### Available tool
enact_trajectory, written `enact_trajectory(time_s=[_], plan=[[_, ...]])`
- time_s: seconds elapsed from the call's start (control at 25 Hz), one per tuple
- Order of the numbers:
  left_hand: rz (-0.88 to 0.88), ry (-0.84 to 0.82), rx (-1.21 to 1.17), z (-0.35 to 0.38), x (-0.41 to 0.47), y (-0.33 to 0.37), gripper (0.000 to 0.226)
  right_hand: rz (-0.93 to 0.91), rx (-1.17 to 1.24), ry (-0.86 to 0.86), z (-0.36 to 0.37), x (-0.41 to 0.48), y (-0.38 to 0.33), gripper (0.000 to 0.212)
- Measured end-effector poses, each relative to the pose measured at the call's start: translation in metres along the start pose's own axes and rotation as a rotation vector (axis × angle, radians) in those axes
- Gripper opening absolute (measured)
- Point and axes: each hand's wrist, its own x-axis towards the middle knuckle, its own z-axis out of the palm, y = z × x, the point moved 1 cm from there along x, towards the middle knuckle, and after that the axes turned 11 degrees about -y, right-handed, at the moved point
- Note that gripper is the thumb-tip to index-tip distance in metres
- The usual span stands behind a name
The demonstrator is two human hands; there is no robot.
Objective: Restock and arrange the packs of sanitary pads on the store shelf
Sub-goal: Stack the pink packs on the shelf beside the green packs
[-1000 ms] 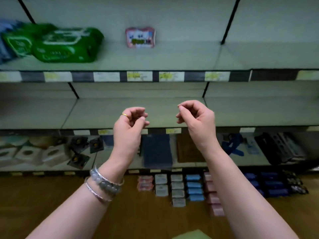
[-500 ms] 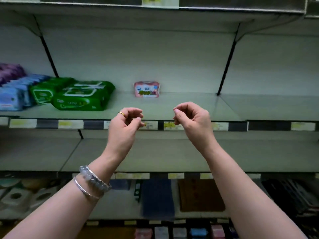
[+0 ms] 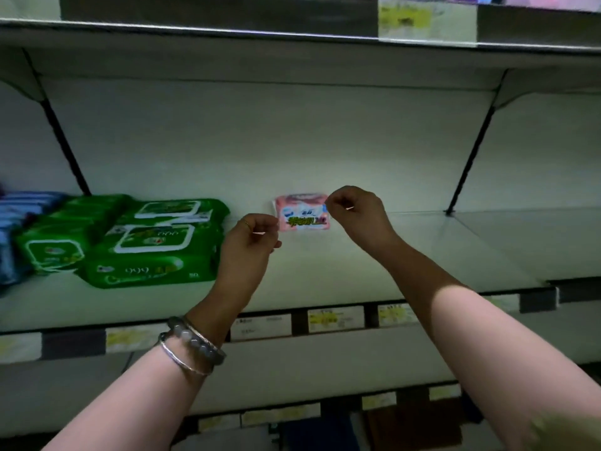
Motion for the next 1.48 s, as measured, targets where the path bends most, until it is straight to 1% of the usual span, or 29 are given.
enact_trajectory(time_s=[0.08, 0.16, 0.28, 0.36, 0.48, 0.64, 0.72, 0.8, 0.88, 1.04, 1.08, 1.16, 1.2, 1.28, 1.32, 1.4, 1.44, 1.48], plan=[[-0.003, -0.023, 0.018, -0.009, 0.013, -0.007, 0.025, 0.029, -0.079, -0.031, 0.012, 0.023, 0.01, 0.013], [-0.008, -0.024, 0.017, -0.015, 0.022, -0.008, 0.028, 0.053, -0.218, -0.135, 0.023, 0.046, 0.019, 0.028], [-0.008, -0.012, 0.023, -0.02, 0.034, 0.0, 0.027, 0.106, -0.394, -0.309, 0.034, 0.082, 0.035, 0.053], [-0.018, -0.001, -0.012, -0.019, 0.044, 0.009, 0.022, 0.166, -0.449, -0.39, 0.04, 0.108, 0.047, 0.061], [-0.037, 0.022, -0.055, -0.012, 0.059, 0.015, 0.015, 0.203, -0.566, -0.451, 0.055, 0.139, 0.064, 0.062], [-0.072, 0.051, -0.05, -0.003, 0.076, 0.01, 0.013, 0.204, -0.653, -0.537, 0.077, 0.159, 0.077, 0.067], [-0.092, 0.057, -0.044, 0.001, 0.079, 0.004, 0.013, 0.191, -0.789, -0.575, 0.085, 0.161, 0.086, 0.07], [-0.111, 0.055, -0.019, 0.004, 0.079, -0.003, 0.013, 0.156, -0.93, -0.545, 0.089, 0.159, 0.094, 0.065], [-0.12, 0.046, -0.015, 0.007, 0.078, -0.009, 0.013, 0.109, -1.008, -0.478, 0.091, 0.154, 0.098, 0.058], [-0.149, 0.02, -0.003, 0.013, 0.07, -0.022, 0.013, -0.022, -1.028, -0.36, 0.087, 0.139, 0.097, 0.041], [-0.152, 0.012, 0.003, 0.012, 0.067, -0.024, 0.014, -0.088, -1.054, -0.299, 0.086, 0.134, 0.096, 0.037], [-0.153, 0.01, 0.007, 0.007, 0.063, -0.028, 0.016, -0.139, -1.094, -0.209, 0.075, 0.124, 0.088, 0.034], [-0.155, 0.016, 0.012, 0.003, 0.063, -0.03, 0.016, -0.12, -1.046, -0.244, 0.069, 0.12, 0.085, 0.035], [-0.175, 0.037, 0.038, -0.006, 0.062, -0.035, 0.019, -0.015, -0.879, -0.332, 0.055, 0.111, 0.073, 0.038], [-0.185, 0.044, 0.051, -0.009, 0.061, -0.036, 0.022, 0.024, -0.809, -0.333, 0.046, 0.106, 0.063, 0.04], [-0.197, 0.044, 0.08, -0.011, 0.058, -0.036, 0.038, 0.024, -0.687, -0.299, 0.028, 0.096, 0.035, 0.045], [-0.201, 0.034, 0.082, -0.01, 0.058, -0.034, 0.051, -0.007, -0.65, -0.295, 0.019, 0.09, 0.021, 0.042], [-0.196, 0.018, 0.067, -0.009, 0.058, -0.031, 0.064, -0.046, -0.607, -0.304, 0.012, 0.083, 0.01, 0.035]])
